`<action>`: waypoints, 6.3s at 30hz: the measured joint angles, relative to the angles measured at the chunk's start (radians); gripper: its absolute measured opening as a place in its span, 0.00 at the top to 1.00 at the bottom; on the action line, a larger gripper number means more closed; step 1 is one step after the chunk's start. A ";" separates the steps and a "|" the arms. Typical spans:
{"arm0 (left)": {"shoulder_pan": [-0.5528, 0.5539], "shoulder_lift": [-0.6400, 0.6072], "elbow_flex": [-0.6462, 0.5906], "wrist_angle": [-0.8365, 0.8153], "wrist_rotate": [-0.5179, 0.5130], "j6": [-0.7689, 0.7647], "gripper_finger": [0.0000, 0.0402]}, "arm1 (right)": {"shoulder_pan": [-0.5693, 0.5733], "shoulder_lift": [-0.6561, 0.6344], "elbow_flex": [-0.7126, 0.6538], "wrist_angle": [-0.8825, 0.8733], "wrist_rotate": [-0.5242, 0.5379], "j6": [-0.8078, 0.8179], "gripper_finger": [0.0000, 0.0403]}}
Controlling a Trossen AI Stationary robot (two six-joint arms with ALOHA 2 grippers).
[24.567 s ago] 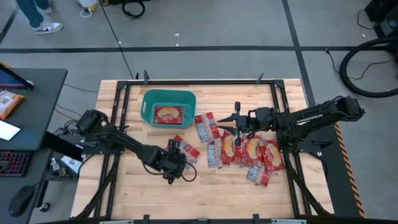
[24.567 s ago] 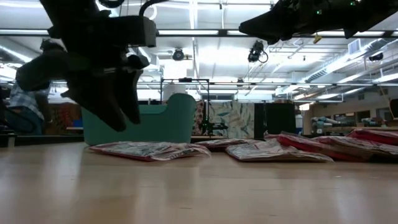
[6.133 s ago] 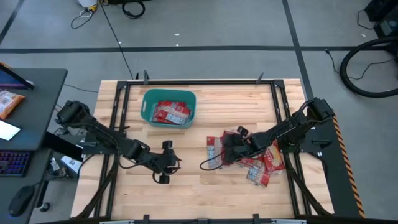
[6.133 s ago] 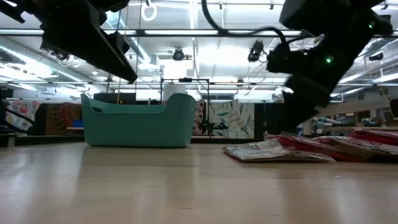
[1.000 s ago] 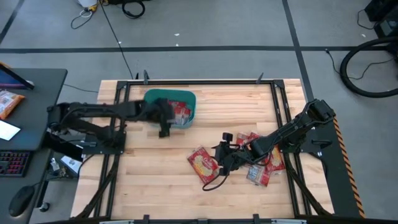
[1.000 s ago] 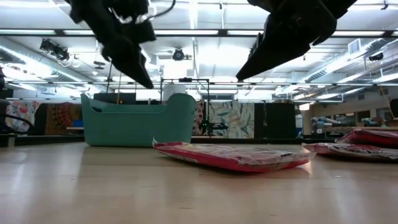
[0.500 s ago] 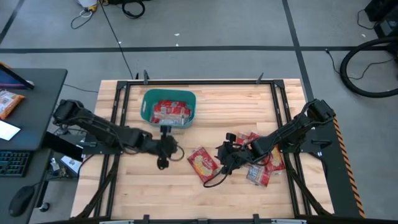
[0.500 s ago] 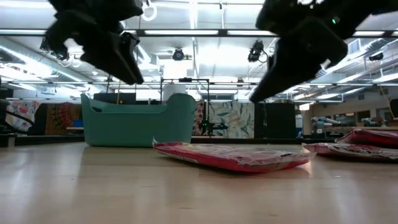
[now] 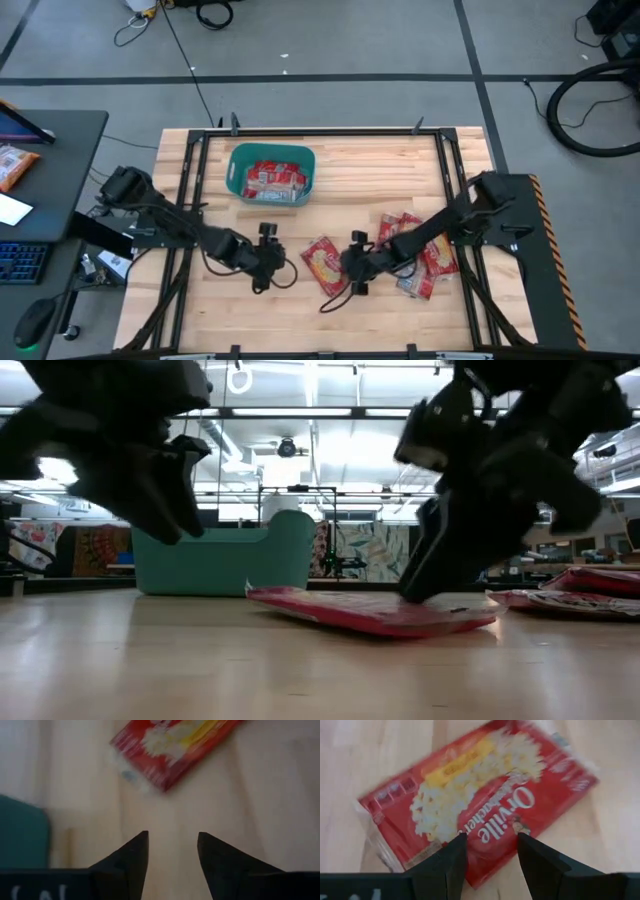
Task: Sort popcorn bags into baskets
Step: Put the red popcorn pack into the green bin
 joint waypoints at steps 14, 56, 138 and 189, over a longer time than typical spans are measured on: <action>-0.051 -0.001 0.072 -0.055 0.052 -0.069 0.57 | -0.130 0.138 0.222 0.005 -0.004 -0.292 0.56; -0.086 0.283 0.232 -0.006 -0.035 0.085 0.46 | -0.001 -0.063 0.128 -0.390 0.245 -0.046 0.56; 0.498 -0.189 0.271 -0.369 0.066 0.263 0.54 | 0.039 -0.223 0.130 -0.809 -0.006 0.284 0.57; 0.146 -0.011 0.179 -0.057 0.216 -0.015 0.54 | -0.116 -0.242 -0.003 -0.474 -0.203 0.103 0.59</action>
